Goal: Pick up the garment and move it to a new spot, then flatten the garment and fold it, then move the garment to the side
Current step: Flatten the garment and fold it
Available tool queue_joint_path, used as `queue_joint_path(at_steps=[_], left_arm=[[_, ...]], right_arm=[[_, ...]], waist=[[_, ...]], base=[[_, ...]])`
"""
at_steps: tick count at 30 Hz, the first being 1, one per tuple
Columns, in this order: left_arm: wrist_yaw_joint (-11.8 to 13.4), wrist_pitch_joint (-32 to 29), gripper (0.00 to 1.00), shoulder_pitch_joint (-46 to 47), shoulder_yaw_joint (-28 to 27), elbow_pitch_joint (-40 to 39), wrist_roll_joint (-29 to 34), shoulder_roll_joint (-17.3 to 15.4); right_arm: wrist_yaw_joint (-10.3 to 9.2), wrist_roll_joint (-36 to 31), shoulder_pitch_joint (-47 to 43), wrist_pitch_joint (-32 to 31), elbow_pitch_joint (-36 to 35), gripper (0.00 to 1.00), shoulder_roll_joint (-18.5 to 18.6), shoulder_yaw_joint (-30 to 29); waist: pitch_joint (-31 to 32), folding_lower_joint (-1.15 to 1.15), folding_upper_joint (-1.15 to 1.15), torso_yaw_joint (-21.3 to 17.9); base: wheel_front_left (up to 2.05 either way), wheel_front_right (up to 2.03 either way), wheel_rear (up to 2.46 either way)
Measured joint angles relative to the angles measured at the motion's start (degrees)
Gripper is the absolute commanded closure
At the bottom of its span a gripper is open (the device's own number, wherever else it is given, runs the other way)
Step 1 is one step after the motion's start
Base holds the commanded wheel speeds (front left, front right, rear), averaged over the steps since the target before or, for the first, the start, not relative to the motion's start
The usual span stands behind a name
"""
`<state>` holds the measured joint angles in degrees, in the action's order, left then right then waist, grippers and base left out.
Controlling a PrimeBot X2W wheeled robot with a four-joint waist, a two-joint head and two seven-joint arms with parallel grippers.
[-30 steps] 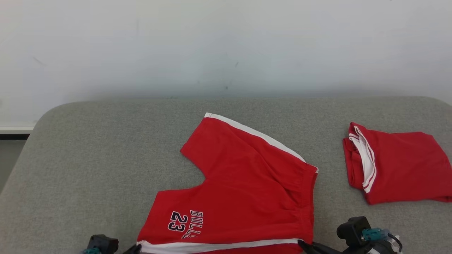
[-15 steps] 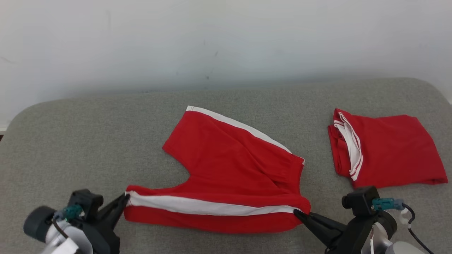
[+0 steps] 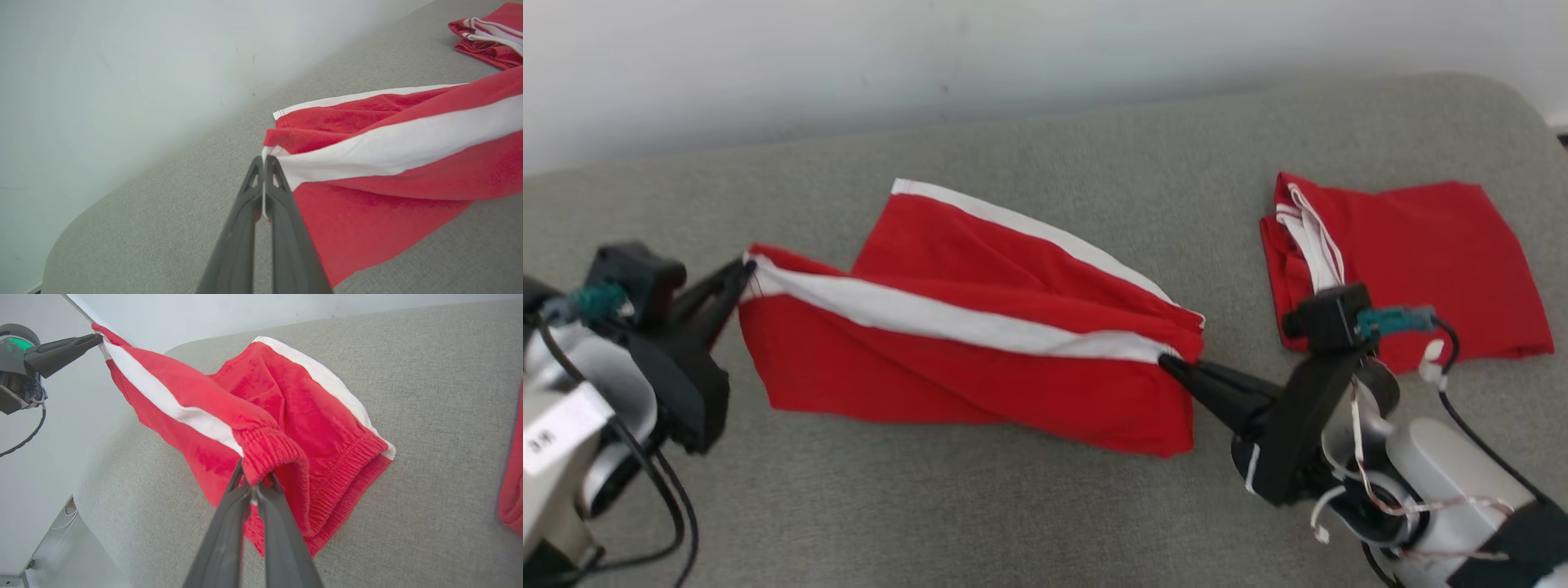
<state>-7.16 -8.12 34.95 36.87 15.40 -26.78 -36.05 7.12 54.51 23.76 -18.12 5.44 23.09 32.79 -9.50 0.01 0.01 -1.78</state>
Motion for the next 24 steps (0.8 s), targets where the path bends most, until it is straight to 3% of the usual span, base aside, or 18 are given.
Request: queue_joint_path(at_steps=[11, 24], left_arm=[[-0.02, -2.44, 1.00, 16.62, 7.08, 2.75, -2.10, -5.15], [-0.42, -2.49, 1.00, 28.60, 16.92, 9.26, -4.04, -5.33]], right_arm=[[-1.10, 0.87, 10.93, -2.57, 6.32, 1.00, -6.60, 0.15], [-1.09, 0.90, 15.96, -1.09, 11.98, 1.00, -11.61, 0.33]], waist=[[-8.86, 0.01, 0.01, -4.41], [-14.89, 0.00, 0.00, -9.89]], base=[[0.00, 0.00, 0.00], [0.00, 0.00, 0.00]])
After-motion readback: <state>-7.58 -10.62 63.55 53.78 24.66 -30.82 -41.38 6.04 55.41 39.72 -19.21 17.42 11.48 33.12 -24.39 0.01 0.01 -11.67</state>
